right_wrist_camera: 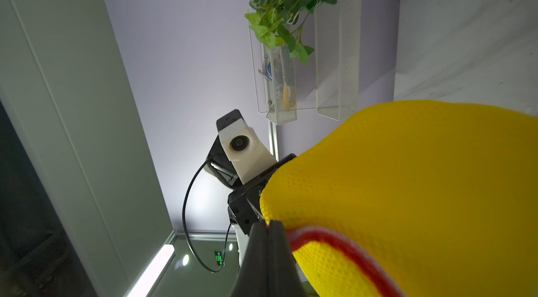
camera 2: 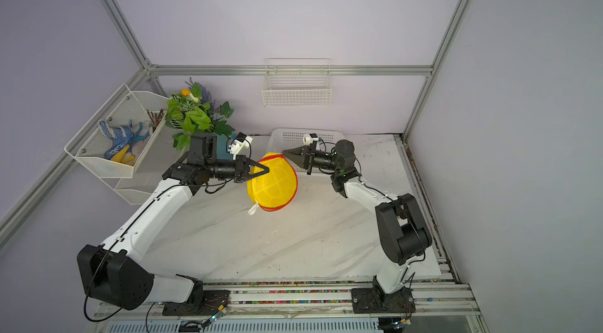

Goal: Turn the laundry bag inside out
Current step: Zip the zipper on the laundry bag.

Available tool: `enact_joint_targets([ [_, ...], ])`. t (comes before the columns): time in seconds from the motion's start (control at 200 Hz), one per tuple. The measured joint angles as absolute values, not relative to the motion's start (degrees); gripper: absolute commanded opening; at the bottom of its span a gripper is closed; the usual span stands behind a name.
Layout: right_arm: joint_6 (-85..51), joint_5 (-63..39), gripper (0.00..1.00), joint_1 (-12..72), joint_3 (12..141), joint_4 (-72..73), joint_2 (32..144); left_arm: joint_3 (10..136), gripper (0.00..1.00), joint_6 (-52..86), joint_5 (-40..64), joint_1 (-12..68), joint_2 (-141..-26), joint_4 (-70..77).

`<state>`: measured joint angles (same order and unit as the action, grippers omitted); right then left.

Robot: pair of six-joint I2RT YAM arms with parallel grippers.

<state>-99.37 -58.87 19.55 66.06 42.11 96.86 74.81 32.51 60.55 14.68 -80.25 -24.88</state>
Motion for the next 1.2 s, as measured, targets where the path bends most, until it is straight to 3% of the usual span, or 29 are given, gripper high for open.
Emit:
enact_joint_targets([
  [0.24,-87.11,-59.70,0.00,18.22,69.32,27.68,94.67,74.81,0.00,32.32,60.55,14.96,-80.27,-24.53],
  [0.37,-80.82,-59.75,0.00,18.70,74.17,18.92,95.48,74.81,0.48,32.10,60.05,14.76,-80.27,-24.73],
  [0.47,-74.63,-59.68,0.00,18.90,79.77,10.39,95.88,74.89,0.80,31.73,59.09,14.35,-80.27,-25.41],
  [0.535,-70.89,-59.72,0.00,19.05,83.20,5.48,95.96,75.55,0.90,31.16,58.04,14.24,-80.47,-26.83],
  [0.745,-62.00,-60.14,0.00,20.29,90.19,-6.85,96.44,83.72,1.00,28.77,54.78,14.26,-83.94,-30.55],
  [1.025,-56.60,-60.40,0.00,21.06,92.79,-17.28,98.24,94.02,1.00,23.59,48.16,20.84,-86.65,-35.48],
  [1.2,-55.55,-60.99,0.00,21.08,94.24,-20.64,99.00,97.69,1.00,15.46,37.87,25.91,-87.77,-43.27],
])
